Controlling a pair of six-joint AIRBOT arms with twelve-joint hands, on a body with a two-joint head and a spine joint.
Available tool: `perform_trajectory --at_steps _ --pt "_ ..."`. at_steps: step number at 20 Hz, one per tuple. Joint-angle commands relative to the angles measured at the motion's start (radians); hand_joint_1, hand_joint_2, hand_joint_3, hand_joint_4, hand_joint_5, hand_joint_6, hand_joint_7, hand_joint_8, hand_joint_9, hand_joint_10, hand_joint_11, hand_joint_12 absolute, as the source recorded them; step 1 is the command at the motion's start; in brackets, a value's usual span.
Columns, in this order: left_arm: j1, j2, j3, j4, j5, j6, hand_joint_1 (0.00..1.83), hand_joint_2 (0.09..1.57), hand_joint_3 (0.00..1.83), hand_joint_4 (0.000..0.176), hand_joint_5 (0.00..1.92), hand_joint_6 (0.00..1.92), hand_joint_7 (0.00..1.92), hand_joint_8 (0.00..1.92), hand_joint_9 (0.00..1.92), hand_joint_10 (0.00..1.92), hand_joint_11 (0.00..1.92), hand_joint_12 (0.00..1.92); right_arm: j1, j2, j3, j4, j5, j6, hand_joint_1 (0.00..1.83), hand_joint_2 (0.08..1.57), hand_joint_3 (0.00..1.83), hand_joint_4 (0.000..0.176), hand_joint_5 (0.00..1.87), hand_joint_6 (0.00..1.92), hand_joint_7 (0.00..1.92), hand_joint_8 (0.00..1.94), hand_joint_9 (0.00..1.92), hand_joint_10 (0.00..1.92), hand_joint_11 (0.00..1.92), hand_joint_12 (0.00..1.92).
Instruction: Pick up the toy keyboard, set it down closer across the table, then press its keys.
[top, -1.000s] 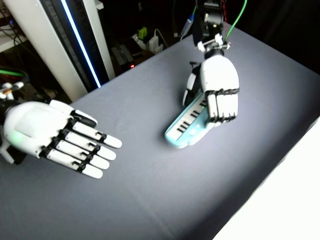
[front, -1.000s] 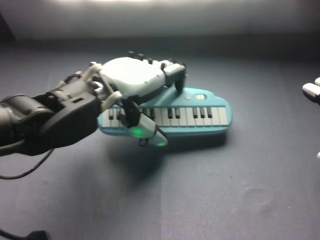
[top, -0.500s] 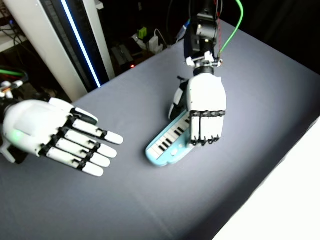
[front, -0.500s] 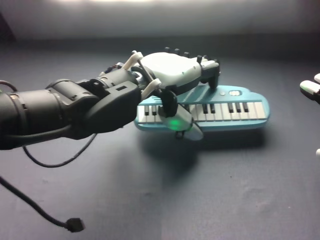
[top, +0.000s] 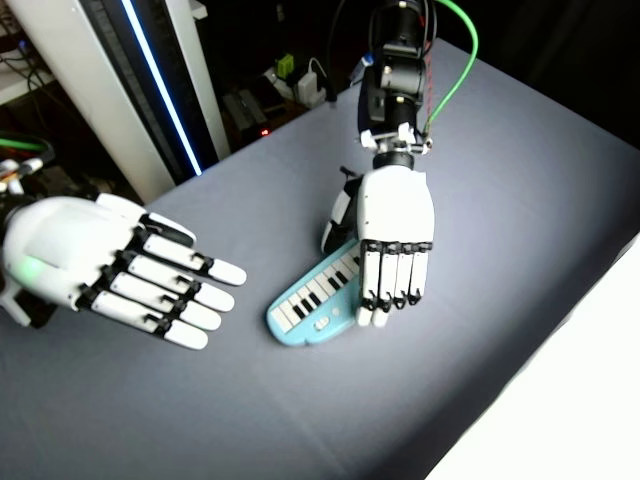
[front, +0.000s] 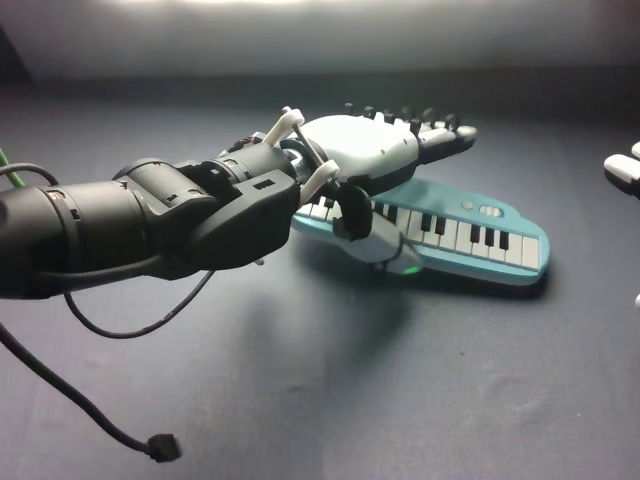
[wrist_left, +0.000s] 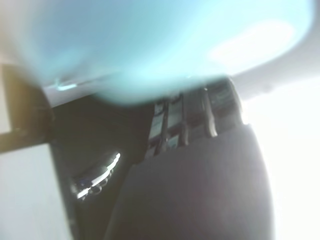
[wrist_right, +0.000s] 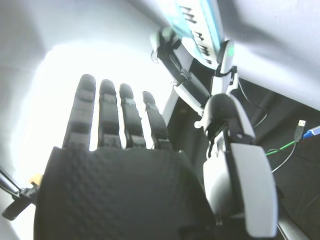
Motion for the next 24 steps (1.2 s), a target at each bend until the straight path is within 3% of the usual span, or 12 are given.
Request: perform_trajectory --at_steps 1,2,7,11,13,14,15,17,18,20,23,24 --pt "-0.010 -0.006 0.006 0.014 -0.127 -0.026 0.60 0.92 0.00 0.150 0.00 0.00 0.00 0.00 0.00 0.00 0.00 0.02 0.011 0.007 0.003 -0.004 0.123 0.006 0.17 1.30 0.00 0.050 0.00 0.00 0.00 0.00 0.00 0.00 0.00 0.00" --pt "-0.009 -0.004 0.010 0.046 -0.146 -0.083 0.54 0.91 0.00 0.170 0.00 0.00 0.00 0.00 0.00 0.00 0.00 0.00 0.011 0.008 0.002 -0.004 0.123 0.007 0.16 1.31 0.00 0.046 0.00 0.00 0.00 0.00 0.00 0.00 0.00 0.00" --pt "-0.011 0.086 -0.068 0.068 -0.245 -0.085 0.57 0.94 0.01 0.132 0.00 0.00 0.00 0.00 0.00 0.00 0.00 0.00 0.011 0.010 -0.001 -0.004 0.123 0.007 0.14 1.32 0.00 0.065 0.00 0.00 0.00 0.00 0.00 0.00 0.00 0.00" --pt "0.002 0.223 -0.159 0.076 -0.361 -0.077 0.51 0.98 0.02 0.116 0.00 0.00 0.00 0.00 0.00 0.00 0.00 0.00 0.011 0.011 -0.004 -0.006 0.123 0.011 0.13 1.34 0.01 0.043 0.00 0.00 0.00 0.00 0.00 0.00 0.00 0.00" --pt "0.015 0.304 -0.208 0.069 -0.432 -0.066 0.43 1.09 0.02 0.170 0.00 0.00 0.00 0.00 0.00 0.00 0.00 0.00 0.011 0.011 -0.004 -0.010 0.119 0.015 0.13 1.34 0.00 0.055 0.00 0.00 0.00 0.00 0.00 0.00 0.00 0.00" --pt "0.021 0.328 -0.225 0.062 -0.457 -0.055 0.45 1.13 0.02 0.168 0.00 0.00 0.00 0.00 0.00 0.00 0.00 0.00 0.012 0.011 -0.004 -0.011 0.114 0.015 0.16 1.35 0.01 0.057 0.00 0.00 0.00 0.00 0.00 0.00 0.00 0.00" --pt "0.038 0.374 -0.256 0.043 -0.504 -0.036 0.52 1.18 0.03 0.110 0.00 0.00 0.00 0.00 0.00 0.00 0.00 0.00 0.018 0.010 -0.001 -0.016 0.097 0.015 0.16 1.35 0.01 0.058 0.00 0.00 0.00 0.00 0.00 0.00 0.00 0.00" --pt "0.069 0.426 -0.284 0.023 -0.568 -0.033 0.56 1.23 0.01 0.071 0.00 0.00 0.00 0.00 0.00 0.00 0.00 0.00 0.030 0.006 0.006 -0.024 0.067 0.015 0.16 1.35 0.00 0.031 0.00 0.00 0.00 0.00 0.00 0.00 0.00 0.00" --pt "0.102 0.460 -0.306 0.000 -0.620 -0.026 0.61 1.23 0.01 0.105 0.00 0.00 0.00 0.00 0.00 0.00 0.00 0.00 0.043 0.000 0.015 -0.030 0.040 0.015 0.22 1.36 0.00 0.001 0.00 0.00 0.00 0.00 0.00 0.00 0.00 0.00" --pt "0.163 0.513 -0.347 -0.051 -0.707 0.002 0.64 1.25 0.01 0.069 0.00 0.00 0.00 0.00 0.00 0.00 0.00 0.00 0.087 -0.024 0.040 -0.053 -0.026 0.015 0.30 1.37 0.01 0.000 0.00 0.00 0.00 0.00 0.00 0.00 0.00 0.00" --pt "0.294 0.607 -0.426 -0.139 -0.864 0.047 0.61 1.28 0.02 0.026 0.00 0.00 0.00 0.00 0.00 0.00 0.00 0.00 0.207 -0.103 0.111 -0.116 -0.205 0.002 0.26 1.39 0.01 0.043 0.02 0.01 0.00 0.00 0.00 0.00 0.00 0.00" --pt "0.333 0.632 -0.446 -0.160 -0.904 0.052 0.59 1.28 0.01 0.052 0.00 0.00 0.00 0.00 0.00 0.00 0.00 0.00 0.243 -0.127 0.131 -0.130 -0.255 -0.013 0.27 1.39 0.01 0.051 0.11 0.04 0.00 0.00 0.00 0.00 0.00 0.00"
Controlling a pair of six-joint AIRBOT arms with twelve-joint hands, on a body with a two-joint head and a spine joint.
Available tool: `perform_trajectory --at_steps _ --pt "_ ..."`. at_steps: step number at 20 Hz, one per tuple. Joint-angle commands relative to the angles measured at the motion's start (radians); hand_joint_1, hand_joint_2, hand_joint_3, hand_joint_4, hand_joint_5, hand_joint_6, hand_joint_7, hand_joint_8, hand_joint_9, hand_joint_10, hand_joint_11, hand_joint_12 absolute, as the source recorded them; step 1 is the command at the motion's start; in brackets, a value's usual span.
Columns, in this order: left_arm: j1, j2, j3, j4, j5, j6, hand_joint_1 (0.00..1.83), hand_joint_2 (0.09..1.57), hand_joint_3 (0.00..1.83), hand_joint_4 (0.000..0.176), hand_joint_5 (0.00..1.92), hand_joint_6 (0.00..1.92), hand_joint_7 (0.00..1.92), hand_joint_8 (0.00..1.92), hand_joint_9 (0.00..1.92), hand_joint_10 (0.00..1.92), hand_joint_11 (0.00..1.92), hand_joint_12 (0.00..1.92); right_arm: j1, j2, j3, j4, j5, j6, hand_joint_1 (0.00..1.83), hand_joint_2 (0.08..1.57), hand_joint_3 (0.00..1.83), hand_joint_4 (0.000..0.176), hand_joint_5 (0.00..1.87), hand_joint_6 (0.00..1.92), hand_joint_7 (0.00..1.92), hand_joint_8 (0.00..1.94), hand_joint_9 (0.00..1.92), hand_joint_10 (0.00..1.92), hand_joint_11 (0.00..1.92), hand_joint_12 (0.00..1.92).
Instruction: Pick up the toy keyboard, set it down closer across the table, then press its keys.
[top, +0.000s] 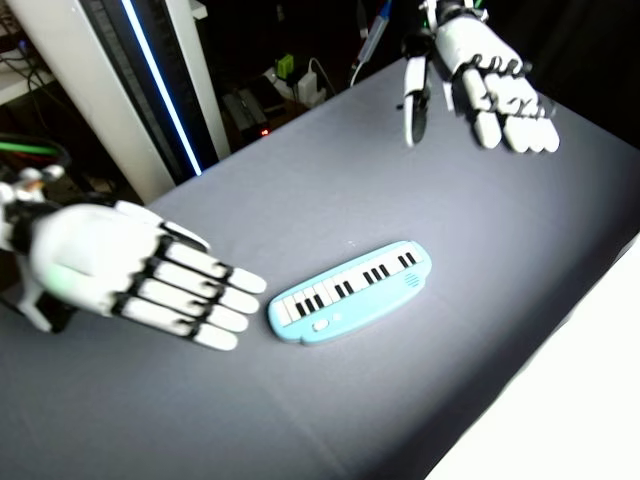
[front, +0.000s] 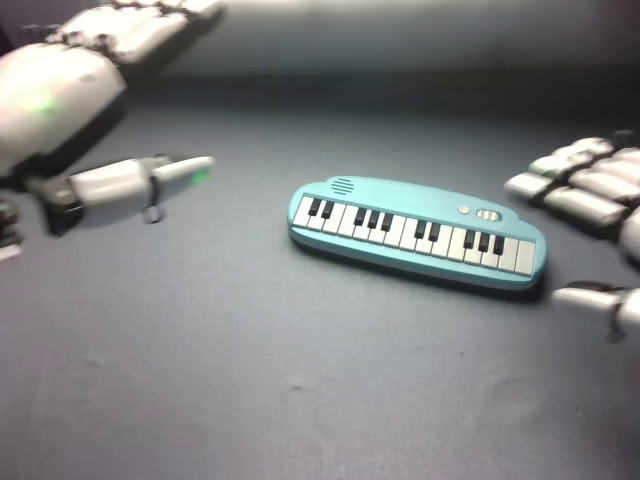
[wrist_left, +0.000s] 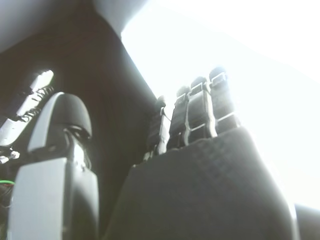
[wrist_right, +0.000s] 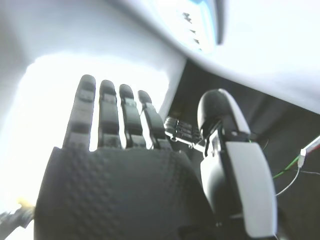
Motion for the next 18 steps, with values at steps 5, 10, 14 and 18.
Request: perform_trajectory --at_steps 5,10,14,18 --pt "0.110 0.055 -0.043 -0.103 -0.312 0.030 0.63 1.27 0.00 0.043 0.00 0.00 0.00 0.00 0.00 0.00 0.01 0.00 0.148 -0.077 0.084 -0.073 -0.142 -0.069 0.29 1.41 0.00 0.078 0.26 0.04 0.00 0.00 0.00 0.00 0.00 0.00" --pt "0.144 0.042 -0.043 -0.143 -0.342 0.029 0.60 1.27 0.00 0.074 0.00 0.00 0.00 0.00 0.00 0.00 0.00 0.00 0.246 -0.166 0.157 -0.113 -0.299 -0.148 0.37 1.37 0.00 0.060 0.30 0.03 0.00 0.00 0.00 0.00 0.00 0.00" --pt "0.146 0.038 -0.041 -0.147 -0.343 0.029 0.63 1.27 0.00 0.064 0.00 0.00 0.00 0.00 0.00 0.00 0.00 0.00 0.265 -0.232 0.212 -0.099 -0.366 -0.183 0.33 1.39 0.00 0.055 0.29 0.01 0.00 0.00 0.00 0.00 0.00 0.00" --pt "0.146 0.036 -0.041 -0.148 -0.347 0.027 0.63 1.27 0.00 0.066 0.00 0.00 0.00 0.00 0.00 0.00 0.00 0.00 0.265 -0.272 0.260 -0.079 -0.424 -0.183 0.17 1.41 0.01 0.060 0.26 0.01 0.00 0.00 0.00 0.00 0.00 0.00"
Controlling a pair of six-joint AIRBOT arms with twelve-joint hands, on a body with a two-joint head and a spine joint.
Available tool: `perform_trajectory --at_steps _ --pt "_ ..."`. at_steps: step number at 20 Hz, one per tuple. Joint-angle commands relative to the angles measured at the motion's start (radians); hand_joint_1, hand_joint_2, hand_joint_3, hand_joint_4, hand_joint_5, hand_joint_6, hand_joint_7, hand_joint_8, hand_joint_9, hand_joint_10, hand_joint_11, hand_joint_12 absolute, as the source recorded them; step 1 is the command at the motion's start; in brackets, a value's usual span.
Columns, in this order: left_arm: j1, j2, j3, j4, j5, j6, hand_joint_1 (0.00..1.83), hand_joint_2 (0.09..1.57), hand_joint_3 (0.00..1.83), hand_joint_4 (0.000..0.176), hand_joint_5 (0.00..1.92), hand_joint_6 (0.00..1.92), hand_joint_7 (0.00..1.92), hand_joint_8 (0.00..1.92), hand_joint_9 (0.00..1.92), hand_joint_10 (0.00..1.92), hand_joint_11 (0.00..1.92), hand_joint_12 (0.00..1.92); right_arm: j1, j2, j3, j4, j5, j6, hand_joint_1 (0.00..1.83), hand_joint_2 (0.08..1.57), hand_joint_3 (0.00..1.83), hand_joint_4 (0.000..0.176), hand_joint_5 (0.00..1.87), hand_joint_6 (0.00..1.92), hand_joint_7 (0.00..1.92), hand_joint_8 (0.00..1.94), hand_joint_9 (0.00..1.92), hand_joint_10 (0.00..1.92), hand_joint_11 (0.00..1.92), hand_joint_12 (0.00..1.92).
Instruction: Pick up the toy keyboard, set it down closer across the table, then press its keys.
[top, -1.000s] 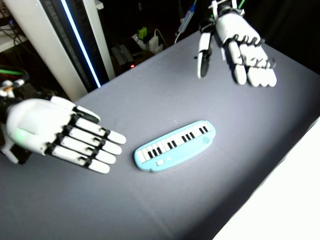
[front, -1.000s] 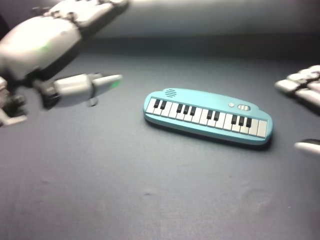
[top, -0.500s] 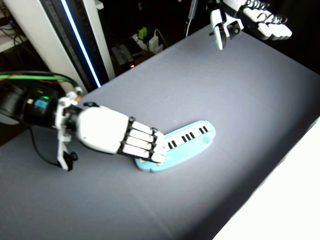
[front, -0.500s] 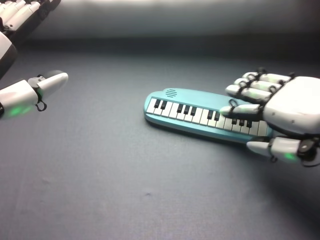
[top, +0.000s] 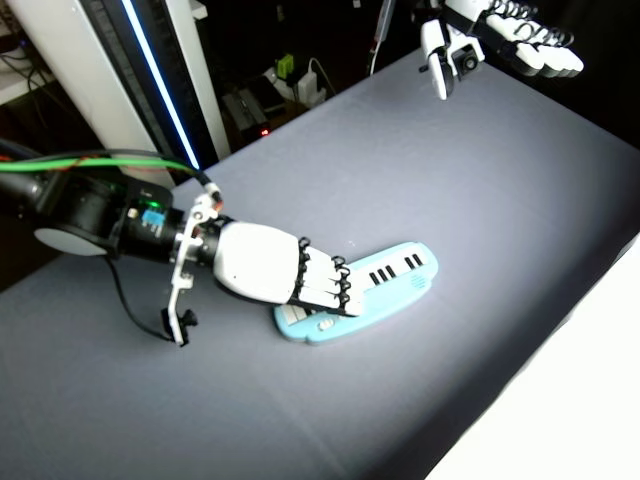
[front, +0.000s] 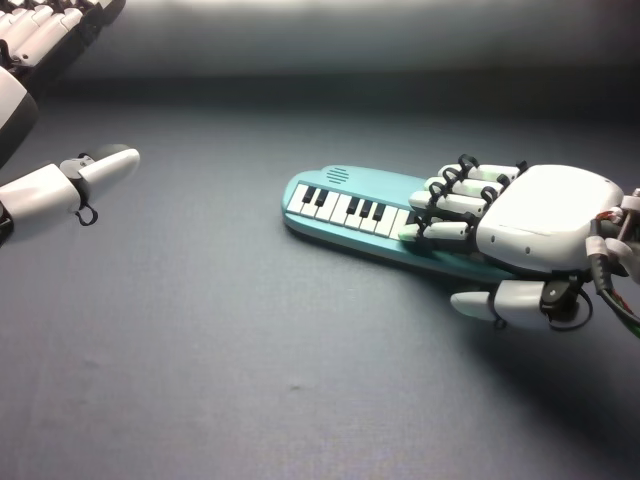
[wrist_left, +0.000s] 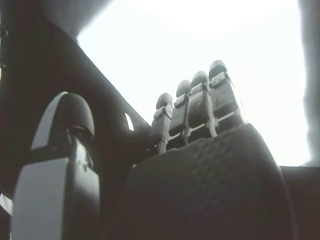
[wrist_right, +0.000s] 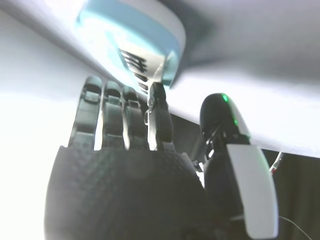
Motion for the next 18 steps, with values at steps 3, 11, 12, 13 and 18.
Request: perform_trajectory --at_steps 3,11,12,13,18 --pt "-0.008 -0.006 0.002 0.001 -0.136 -0.002 0.62 1.26 0.00 0.069 0.01 0.00 0.00 0.00 0.00 0.00 0.00 0.00 0.004 -0.010 0.017 0.010 0.008 -0.009 0.16 1.41 0.00 0.047 0.24 0.01 0.00 0.00 0.00 0.00 0.00 0.00" --pt "0.001 -0.006 0.001 -0.008 -0.140 -0.004 0.62 1.26 0.00 0.073 0.00 0.00 0.00 0.00 0.00 0.00 0.00 0.00 0.029 0.075 -0.065 0.025 0.159 -0.009 0.08 1.43 0.00 0.039 0.19 0.00 0.00 0.00 0.00 0.00 0.00 0.00" --pt "0.002 -0.006 0.001 -0.009 -0.141 -0.004 0.62 1.26 0.00 0.078 0.00 0.00 0.00 0.00 0.00 0.00 0.00 0.00 0.029 0.084 -0.071 0.026 0.167 -0.009 0.05 1.42 0.00 0.029 0.19 0.00 0.00 0.00 0.00 0.00 0.00 0.00" --pt "0.004 -0.006 0.000 -0.011 -0.143 -0.004 0.62 1.26 0.00 0.078 0.00 0.00 0.00 0.00 0.00 0.00 0.00 0.00 0.029 0.100 -0.081 0.031 0.184 -0.009 0.10 1.41 0.00 0.026 0.20 0.01 0.00 0.00 0.00 0.00 0.00 0.00" --pt "0.013 -0.006 -0.003 -0.018 -0.148 -0.006 0.63 1.27 0.00 0.064 0.00 0.00 0.00 0.00 0.00 0.00 0.00 0.00 0.026 0.147 -0.110 0.051 0.206 -0.009 0.22 1.38 0.00 0.049 0.25 0.01 0.00 0.00 0.00 0.00 0.00 0.00"
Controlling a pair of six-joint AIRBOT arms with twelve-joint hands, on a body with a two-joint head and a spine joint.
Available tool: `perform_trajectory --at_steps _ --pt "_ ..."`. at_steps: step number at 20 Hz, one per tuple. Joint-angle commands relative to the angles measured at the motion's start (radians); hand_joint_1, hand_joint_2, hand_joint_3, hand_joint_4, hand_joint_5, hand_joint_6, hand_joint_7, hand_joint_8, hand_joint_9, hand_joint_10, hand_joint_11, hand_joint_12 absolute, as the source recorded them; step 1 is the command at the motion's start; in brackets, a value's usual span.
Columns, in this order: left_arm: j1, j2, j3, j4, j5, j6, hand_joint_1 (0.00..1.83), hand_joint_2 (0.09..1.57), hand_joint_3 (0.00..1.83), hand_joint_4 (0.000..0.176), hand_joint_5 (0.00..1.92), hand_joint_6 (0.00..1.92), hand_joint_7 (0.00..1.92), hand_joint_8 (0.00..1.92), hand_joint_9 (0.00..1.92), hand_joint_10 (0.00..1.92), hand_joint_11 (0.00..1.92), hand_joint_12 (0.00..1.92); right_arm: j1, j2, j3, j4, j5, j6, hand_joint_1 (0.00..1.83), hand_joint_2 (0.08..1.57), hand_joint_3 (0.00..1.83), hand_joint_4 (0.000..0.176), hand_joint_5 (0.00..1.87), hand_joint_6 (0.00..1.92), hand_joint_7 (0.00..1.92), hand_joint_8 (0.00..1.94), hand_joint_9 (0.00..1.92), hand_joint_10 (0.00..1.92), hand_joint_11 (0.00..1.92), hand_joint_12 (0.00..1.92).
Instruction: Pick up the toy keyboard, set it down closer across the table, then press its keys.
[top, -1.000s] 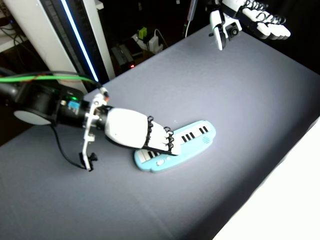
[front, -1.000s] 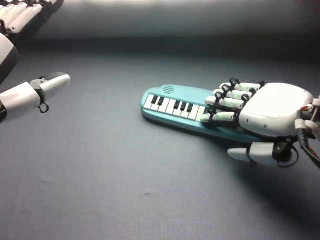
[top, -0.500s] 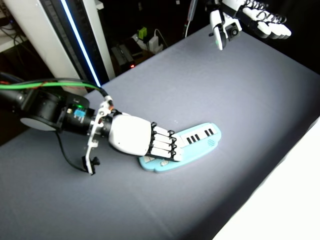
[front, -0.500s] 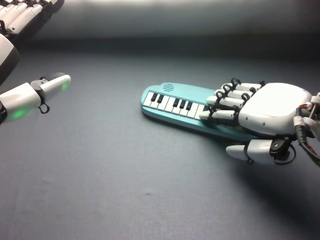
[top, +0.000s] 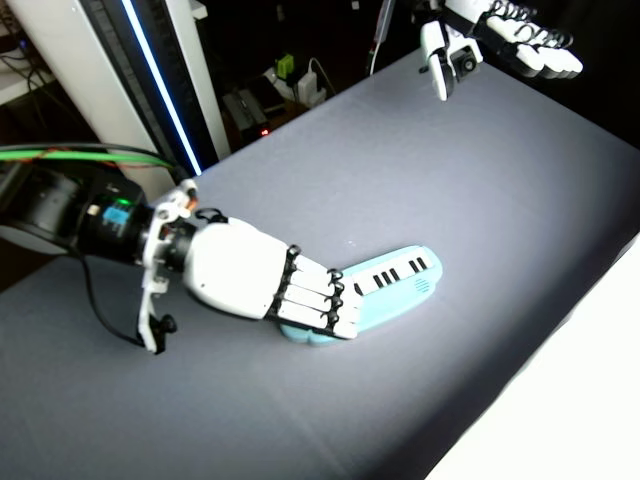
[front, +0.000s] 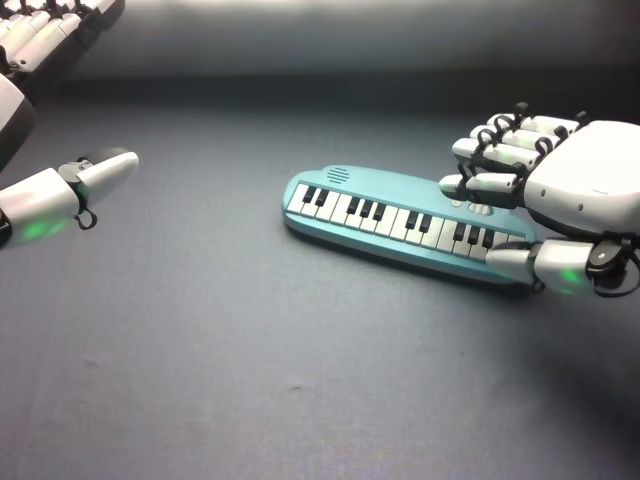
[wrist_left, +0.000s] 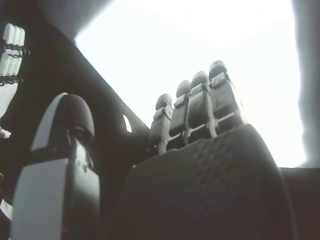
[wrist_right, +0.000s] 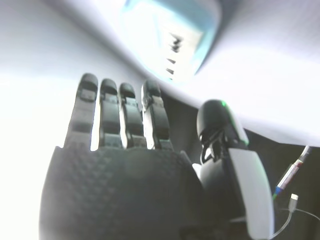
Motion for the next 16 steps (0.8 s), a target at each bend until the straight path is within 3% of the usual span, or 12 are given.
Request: perform_trajectory --at_steps 1,2,5,6,7,11,15,16 --pt "-0.003 -0.001 -0.002 -0.002 -0.131 -0.003 0.63 1.27 0.00 0.066 0.00 0.00 0.00 0.00 0.00 0.00 0.00 0.00 0.003 0.006 0.001 0.002 0.102 -0.001 0.21 1.39 0.00 0.044 0.26 0.02 0.00 0.00 0.00 0.00 0.00 0.00" --pt "-0.002 0.000 -0.003 -0.003 -0.133 -0.003 0.63 1.27 0.00 0.066 0.00 0.00 0.00 0.00 0.00 0.00 0.00 0.00 -0.004 0.006 0.003 0.003 0.094 -0.002 0.25 1.39 0.00 0.037 0.28 0.02 0.00 0.00 0.00 0.00 0.00 0.00" --pt "0.000 0.001 -0.003 -0.006 -0.137 -0.003 0.63 1.26 0.00 0.077 0.00 0.00 0.00 0.00 0.00 0.00 0.00 0.00 -0.026 0.005 0.011 0.008 0.058 -0.002 0.34 1.38 0.00 0.045 0.34 0.03 0.00 0.00 0.00 0.00 0.00 0.00" --pt "0.000 0.001 -0.003 -0.006 -0.138 -0.003 0.65 1.26 0.00 0.062 0.01 0.00 0.00 0.00 0.00 0.00 0.00 0.00 -0.032 0.004 0.013 0.008 0.047 -0.002 0.33 1.40 0.00 0.051 0.36 0.03 0.00 0.00 0.00 0.00 0.00 0.00" --pt "0.000 0.001 -0.003 -0.006 -0.138 -0.003 0.65 1.26 0.00 0.062 0.01 0.00 0.00 0.00 0.00 0.00 0.00 0.00 -0.036 0.002 0.016 0.008 0.038 -0.002 0.33 1.40 0.00 0.051 0.36 0.03 0.00 0.00 0.00 0.00 0.00 0.00" --pt "0.000 0.000 -0.003 -0.006 -0.138 -0.004 0.66 1.26 0.00 0.056 0.01 0.00 0.00 0.00 0.00 0.00 0.00 0.00 -0.049 -0.016 0.035 0.008 -0.002 -0.002 0.22 1.41 0.01 0.031 0.34 0.00 0.00 0.00 0.00 0.00 0.00 0.00" --pt "0.000 0.000 -0.003 -0.006 -0.139 -0.004 0.64 1.26 0.00 0.067 0.00 0.00 0.00 0.00 0.00 0.00 0.00 0.00 -0.051 -0.038 0.058 0.007 -0.039 -0.002 0.23 1.41 0.00 0.020 0.39 0.02 0.00 0.00 0.00 0.00 0.00 0.00" --pt "0.000 0.000 -0.003 -0.006 -0.139 -0.004 0.65 1.27 0.00 0.061 0.00 0.00 0.00 0.00 0.00 0.00 0.00 0.00 -0.051 -0.042 0.063 0.006 -0.053 -0.002 0.24 1.41 0.00 0.028 0.40 0.02 0.00 0.00 0.00 0.00 0.00 0.00"
